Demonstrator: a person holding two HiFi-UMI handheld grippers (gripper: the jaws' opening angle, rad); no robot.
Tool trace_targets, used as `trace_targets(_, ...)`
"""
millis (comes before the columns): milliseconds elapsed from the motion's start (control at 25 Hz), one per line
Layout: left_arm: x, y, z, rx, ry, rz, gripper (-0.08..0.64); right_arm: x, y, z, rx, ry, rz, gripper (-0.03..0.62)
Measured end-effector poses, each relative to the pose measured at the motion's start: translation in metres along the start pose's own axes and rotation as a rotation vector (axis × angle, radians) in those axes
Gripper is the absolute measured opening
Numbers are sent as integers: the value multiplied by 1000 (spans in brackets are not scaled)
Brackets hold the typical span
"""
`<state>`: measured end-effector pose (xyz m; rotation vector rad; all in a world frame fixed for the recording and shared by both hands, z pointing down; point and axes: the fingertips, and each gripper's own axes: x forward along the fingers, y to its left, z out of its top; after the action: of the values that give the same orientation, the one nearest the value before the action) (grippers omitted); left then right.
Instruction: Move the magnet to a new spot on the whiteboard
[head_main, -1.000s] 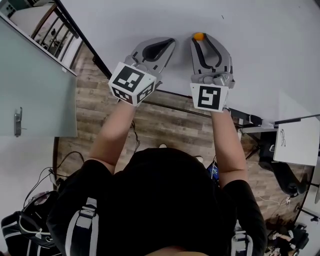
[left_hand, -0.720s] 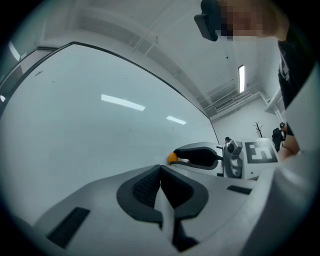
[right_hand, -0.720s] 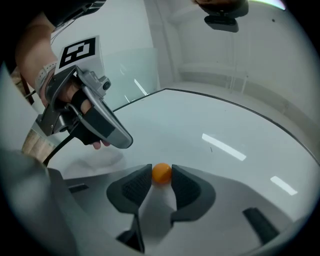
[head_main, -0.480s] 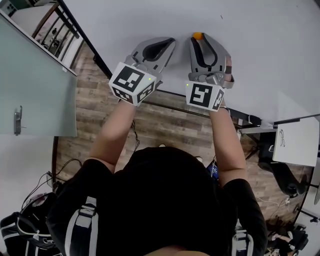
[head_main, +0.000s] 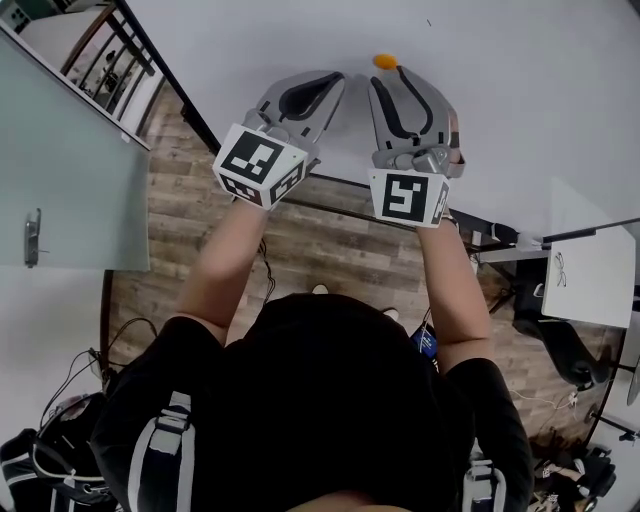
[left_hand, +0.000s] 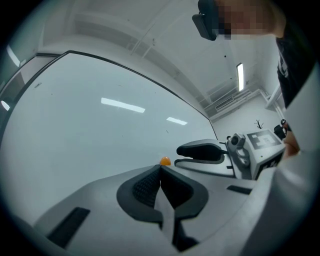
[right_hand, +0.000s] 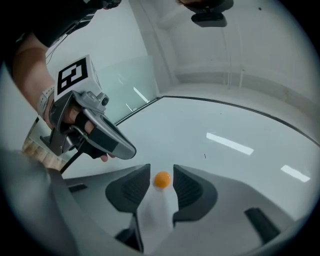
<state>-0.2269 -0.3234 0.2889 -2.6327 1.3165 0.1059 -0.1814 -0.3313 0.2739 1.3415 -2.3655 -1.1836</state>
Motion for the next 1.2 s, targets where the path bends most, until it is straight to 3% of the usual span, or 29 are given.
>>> trace_targets(200,-1,-13,0,-8,-6,-4,5,-14,-5,-3,125,-15,54,115)
trace_targets(800,-29,-154,46,8,-46,28,5,-164,-47,15,552,-86,275,30)
trace_targets(1040,-51,-193,51,30,-18,31,5,-212,-51,17,643,-107,329,0)
trace_targets(1200,-66,-246,55,53,-14,33,5,-265,-56,14,674,-130,368,0)
